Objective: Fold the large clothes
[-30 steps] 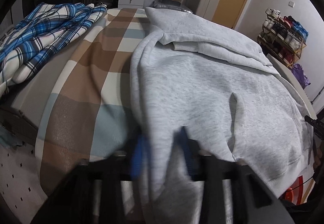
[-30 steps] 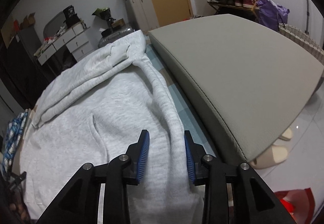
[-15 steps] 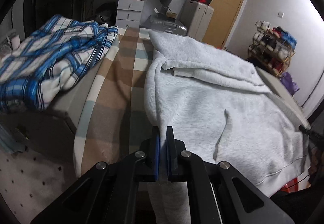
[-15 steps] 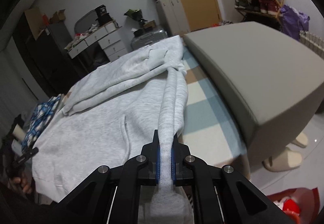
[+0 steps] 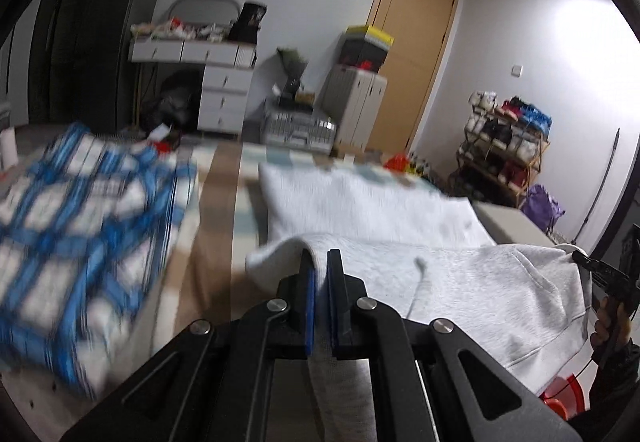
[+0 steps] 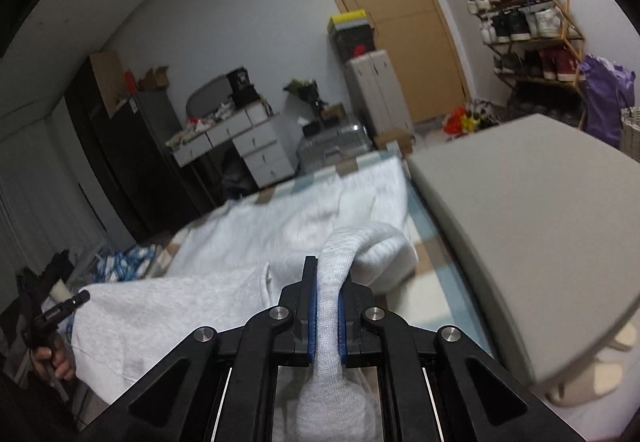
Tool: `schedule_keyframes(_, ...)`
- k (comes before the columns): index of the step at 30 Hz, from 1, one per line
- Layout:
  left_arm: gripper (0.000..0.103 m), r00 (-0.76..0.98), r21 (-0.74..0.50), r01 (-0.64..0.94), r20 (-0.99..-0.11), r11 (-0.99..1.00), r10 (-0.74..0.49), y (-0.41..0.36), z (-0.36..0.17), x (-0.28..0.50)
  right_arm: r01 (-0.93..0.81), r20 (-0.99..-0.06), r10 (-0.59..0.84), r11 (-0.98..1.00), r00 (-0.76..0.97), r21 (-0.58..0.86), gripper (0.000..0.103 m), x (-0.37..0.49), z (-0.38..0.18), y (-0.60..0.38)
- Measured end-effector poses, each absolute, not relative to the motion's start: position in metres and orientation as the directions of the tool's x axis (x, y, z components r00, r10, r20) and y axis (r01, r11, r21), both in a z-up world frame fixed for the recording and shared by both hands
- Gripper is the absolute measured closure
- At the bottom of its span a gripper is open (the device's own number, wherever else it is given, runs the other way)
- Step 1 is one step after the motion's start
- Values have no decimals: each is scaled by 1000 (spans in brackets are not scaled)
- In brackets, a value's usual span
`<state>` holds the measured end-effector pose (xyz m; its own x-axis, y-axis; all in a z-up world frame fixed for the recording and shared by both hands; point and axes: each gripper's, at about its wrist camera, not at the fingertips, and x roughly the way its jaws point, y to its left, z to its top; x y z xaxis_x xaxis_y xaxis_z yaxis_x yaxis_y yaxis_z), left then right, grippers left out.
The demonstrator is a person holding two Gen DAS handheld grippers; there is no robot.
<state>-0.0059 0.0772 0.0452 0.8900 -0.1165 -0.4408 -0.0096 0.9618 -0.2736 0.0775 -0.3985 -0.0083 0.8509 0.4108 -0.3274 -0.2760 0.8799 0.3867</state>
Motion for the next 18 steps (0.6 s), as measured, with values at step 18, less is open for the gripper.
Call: schedule_keyframes(18, 96, 681, -223, -225, -732, 948, -11, 110, -49, 199, 30, -694, 174, 962, 699, 271, 87, 313, -63, -360)
